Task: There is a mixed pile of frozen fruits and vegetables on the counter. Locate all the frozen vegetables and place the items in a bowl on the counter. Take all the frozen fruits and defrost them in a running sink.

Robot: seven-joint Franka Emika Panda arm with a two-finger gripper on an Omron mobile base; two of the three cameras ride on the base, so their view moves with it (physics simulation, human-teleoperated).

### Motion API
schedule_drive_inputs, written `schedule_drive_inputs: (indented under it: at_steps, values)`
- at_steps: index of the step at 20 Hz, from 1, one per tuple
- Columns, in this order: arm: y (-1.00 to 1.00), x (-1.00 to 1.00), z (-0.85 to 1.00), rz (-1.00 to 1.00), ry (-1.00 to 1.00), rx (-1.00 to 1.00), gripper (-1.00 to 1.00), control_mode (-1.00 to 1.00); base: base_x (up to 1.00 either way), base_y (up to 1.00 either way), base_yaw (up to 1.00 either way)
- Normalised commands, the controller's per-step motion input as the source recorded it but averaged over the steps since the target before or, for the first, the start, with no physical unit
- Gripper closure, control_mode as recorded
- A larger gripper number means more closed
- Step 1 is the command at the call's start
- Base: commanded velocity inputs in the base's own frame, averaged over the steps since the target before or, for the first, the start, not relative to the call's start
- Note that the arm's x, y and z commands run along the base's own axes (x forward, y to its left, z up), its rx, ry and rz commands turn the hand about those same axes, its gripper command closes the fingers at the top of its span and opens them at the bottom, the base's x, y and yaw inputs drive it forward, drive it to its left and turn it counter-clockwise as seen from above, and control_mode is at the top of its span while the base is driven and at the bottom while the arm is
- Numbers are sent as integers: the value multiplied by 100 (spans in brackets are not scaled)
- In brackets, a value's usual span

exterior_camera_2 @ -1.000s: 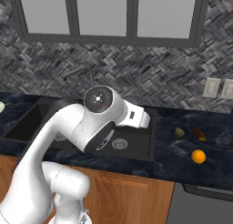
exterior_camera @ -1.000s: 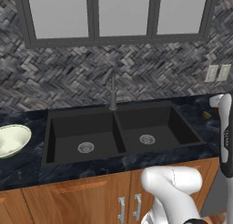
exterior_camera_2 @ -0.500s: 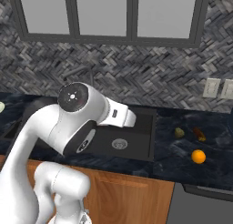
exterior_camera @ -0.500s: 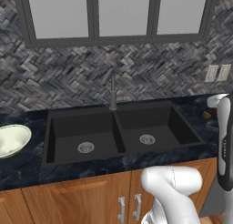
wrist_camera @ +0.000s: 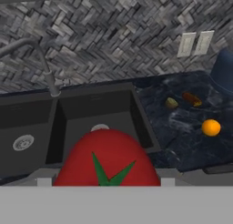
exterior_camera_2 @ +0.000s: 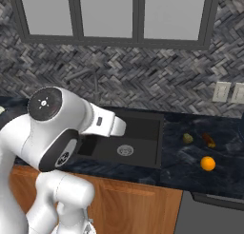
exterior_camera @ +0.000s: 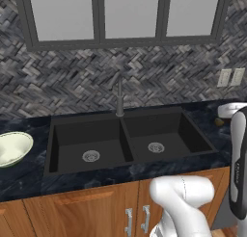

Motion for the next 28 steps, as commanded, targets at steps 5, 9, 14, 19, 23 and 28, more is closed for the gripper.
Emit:
schedule_drive_inputs:
  at_steps: [5, 9, 14, 19, 23, 28]
  values:
    - [32, -30, 21, 0, 0, 0, 100, -100, 0, 0, 0]
    - [33, -25, 22, 0, 0, 0, 100, -100, 0, 0, 0]
    - [30, -26, 16, 0, 0, 0, 100, -100, 0, 0, 0]
    - [23, -30, 17, 1, 0, 0, 100, -100, 0, 0, 0]
    - [23, -31, 16, 3, 1, 2, 100, -100, 0, 0, 0]
    - [23, -24, 17, 5, 5, 4, 100, -100, 0, 0, 0]
